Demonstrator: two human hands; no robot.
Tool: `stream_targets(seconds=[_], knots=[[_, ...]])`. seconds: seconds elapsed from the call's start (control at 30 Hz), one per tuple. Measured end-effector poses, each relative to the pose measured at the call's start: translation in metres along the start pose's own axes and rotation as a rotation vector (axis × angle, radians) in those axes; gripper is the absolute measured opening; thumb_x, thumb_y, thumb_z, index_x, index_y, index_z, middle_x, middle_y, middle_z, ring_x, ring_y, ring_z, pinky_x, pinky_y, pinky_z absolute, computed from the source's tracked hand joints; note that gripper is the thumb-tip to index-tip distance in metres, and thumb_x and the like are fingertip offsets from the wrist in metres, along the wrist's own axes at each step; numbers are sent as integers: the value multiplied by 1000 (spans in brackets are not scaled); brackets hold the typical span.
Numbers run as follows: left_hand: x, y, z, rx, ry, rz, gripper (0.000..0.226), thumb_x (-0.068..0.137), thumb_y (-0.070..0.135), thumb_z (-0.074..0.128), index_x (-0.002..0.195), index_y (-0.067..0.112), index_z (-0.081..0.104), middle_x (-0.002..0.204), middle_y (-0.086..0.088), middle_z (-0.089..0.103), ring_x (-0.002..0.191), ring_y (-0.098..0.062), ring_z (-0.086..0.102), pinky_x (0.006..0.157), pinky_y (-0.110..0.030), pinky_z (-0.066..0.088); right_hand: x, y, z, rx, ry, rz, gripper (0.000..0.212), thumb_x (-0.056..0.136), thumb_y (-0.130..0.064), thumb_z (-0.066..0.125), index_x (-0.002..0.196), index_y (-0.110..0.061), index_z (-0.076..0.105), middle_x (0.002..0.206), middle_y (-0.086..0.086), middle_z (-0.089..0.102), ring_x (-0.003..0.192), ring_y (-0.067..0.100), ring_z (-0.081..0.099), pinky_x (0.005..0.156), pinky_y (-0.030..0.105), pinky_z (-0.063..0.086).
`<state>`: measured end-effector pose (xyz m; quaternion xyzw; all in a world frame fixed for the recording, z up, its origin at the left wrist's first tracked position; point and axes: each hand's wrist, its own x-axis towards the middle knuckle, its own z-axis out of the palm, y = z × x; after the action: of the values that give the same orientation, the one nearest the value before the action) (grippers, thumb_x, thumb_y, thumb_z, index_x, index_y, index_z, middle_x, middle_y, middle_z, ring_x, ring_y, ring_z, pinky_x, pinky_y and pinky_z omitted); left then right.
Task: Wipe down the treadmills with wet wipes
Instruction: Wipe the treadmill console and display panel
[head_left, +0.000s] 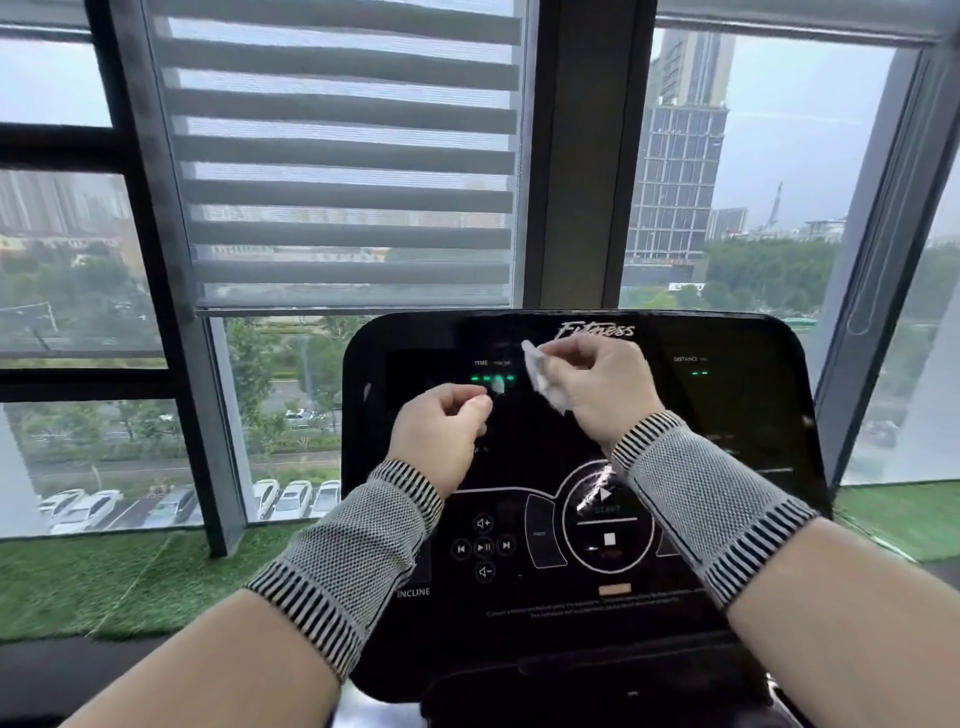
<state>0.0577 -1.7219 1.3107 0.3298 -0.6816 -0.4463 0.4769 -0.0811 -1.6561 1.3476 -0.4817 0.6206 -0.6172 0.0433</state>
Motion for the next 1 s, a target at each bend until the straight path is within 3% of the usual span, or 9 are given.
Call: stream_targets(seconds=[0.1,0.23,0.37,0.47,0.63,0.77,0.93,1.0], knots=[[-6,3,15,-65,-172,-72,20,92,35,59,102,22,70,93,4,73,89,-9,69,69,-25,54,-28,13,5,275,-84,181,7,81,-14,73,80,-13,66,70,1,68,63,11,64,63,27,55],[-10,3,22,-25,-138,-17,17,85,38,69,81,21,68,86,0,73,88,-20,69,78,-35,57,-45,28,3,459,-104,301,9,82,-16,72,82,-10,65,77,11,69,75,23,68,74,36,56],[-9,4,22,14,-92,-15,28,81,41,72,68,19,60,74,0,67,76,-16,64,77,-36,54,-55,30,-5,398,-213,278,19,79,-26,75,89,-12,70,86,5,74,84,18,70,71,27,54],[-12,6,19,-95,-162,-53,27,77,34,78,68,17,59,66,-6,66,68,-24,64,73,-39,54,-62,27,-8,306,-263,220,16,81,-17,73,95,-10,71,87,4,74,81,12,71,67,19,52],[-15,9,13,-135,-285,-118,11,81,10,73,81,11,63,78,-6,63,65,-13,57,54,-22,46,-59,25,-15,406,-167,341,11,88,-7,62,80,-8,70,81,12,72,73,23,68,64,32,55],[-10,6,4,-110,-235,-121,11,82,4,71,79,12,63,73,-4,61,65,-15,53,52,-22,42,-57,24,-25,573,-108,458,12,90,-6,59,78,-8,61,83,11,65,71,19,63,55,29,53],[-12,9,4,307,53,198,12,81,14,73,87,19,63,84,10,63,76,-5,59,69,-10,45,-59,17,-28,655,-79,465,13,87,-9,64,78,-10,55,71,5,64,57,13,62,48,24,50],[-20,17,7,296,7,294,10,81,18,74,83,21,64,80,11,64,72,-2,61,64,-6,44,-59,14,-27,646,-80,443,16,85,-12,67,76,-10,54,68,5,64,56,14,63,46,23,50]])
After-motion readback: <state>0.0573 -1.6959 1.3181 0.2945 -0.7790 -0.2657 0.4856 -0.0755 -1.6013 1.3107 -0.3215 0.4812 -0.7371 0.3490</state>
